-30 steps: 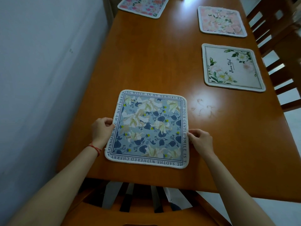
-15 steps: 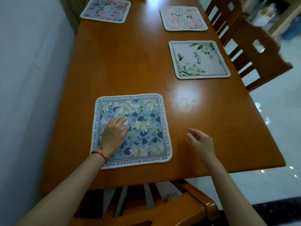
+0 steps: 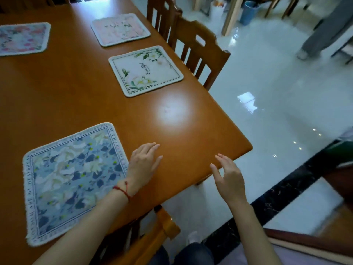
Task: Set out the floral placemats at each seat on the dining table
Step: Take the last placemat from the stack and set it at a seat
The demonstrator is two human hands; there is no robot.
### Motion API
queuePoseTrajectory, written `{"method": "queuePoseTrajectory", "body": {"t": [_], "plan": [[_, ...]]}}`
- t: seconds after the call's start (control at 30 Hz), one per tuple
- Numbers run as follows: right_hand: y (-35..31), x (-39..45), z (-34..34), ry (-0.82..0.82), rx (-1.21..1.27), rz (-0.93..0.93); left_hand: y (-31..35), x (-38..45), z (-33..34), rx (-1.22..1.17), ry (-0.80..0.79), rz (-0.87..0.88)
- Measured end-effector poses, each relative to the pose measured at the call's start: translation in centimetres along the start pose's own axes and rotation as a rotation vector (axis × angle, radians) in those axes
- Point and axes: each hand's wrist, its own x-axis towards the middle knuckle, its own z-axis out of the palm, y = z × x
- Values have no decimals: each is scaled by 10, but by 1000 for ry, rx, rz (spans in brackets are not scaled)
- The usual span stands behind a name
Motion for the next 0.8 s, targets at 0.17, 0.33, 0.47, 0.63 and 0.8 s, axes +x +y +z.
{"method": "queuePoseTrajectory", "body": {"t": [0.17,0.33,0.47,0.63,0.8], "plan": [[64,-14,-39,105,-40,91,75,26,25,34,-68,141],[122,-24,-76,202,-56,230,136,50,49,123,-111,257],[161,-32,-99,254,-53,331,178,67,69,163,-151,333],[202,-40,-120,275,-51,410,222,84,93,178,-182,447],[232,-41,-143,334,-48,487,268,107,116,166,-272,515]]}}
